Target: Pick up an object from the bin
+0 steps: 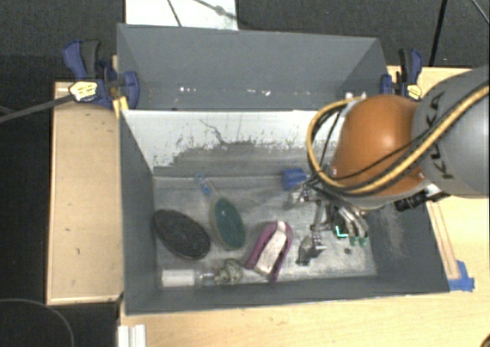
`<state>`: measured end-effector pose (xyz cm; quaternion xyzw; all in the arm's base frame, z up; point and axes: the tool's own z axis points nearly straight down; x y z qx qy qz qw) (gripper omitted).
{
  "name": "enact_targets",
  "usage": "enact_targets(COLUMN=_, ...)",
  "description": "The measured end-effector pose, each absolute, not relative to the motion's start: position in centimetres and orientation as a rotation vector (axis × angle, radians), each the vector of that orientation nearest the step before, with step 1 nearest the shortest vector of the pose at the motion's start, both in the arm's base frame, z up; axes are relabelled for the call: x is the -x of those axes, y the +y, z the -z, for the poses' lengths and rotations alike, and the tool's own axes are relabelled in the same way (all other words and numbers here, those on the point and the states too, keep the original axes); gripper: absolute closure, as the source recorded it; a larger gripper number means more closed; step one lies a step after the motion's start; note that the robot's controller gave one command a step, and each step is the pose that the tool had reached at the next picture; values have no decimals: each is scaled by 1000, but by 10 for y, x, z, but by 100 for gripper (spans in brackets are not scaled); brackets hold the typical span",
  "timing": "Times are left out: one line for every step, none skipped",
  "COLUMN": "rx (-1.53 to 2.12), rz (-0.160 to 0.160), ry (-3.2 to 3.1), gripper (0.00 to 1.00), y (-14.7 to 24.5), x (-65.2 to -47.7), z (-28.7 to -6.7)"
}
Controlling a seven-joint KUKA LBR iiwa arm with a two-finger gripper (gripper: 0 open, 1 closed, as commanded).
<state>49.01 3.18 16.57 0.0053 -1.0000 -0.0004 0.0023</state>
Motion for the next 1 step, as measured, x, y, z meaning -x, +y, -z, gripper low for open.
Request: enact_targets(rx=-653, rz=-2, ry=-3095, gripper=0, y=84, x=-483, z=-76)
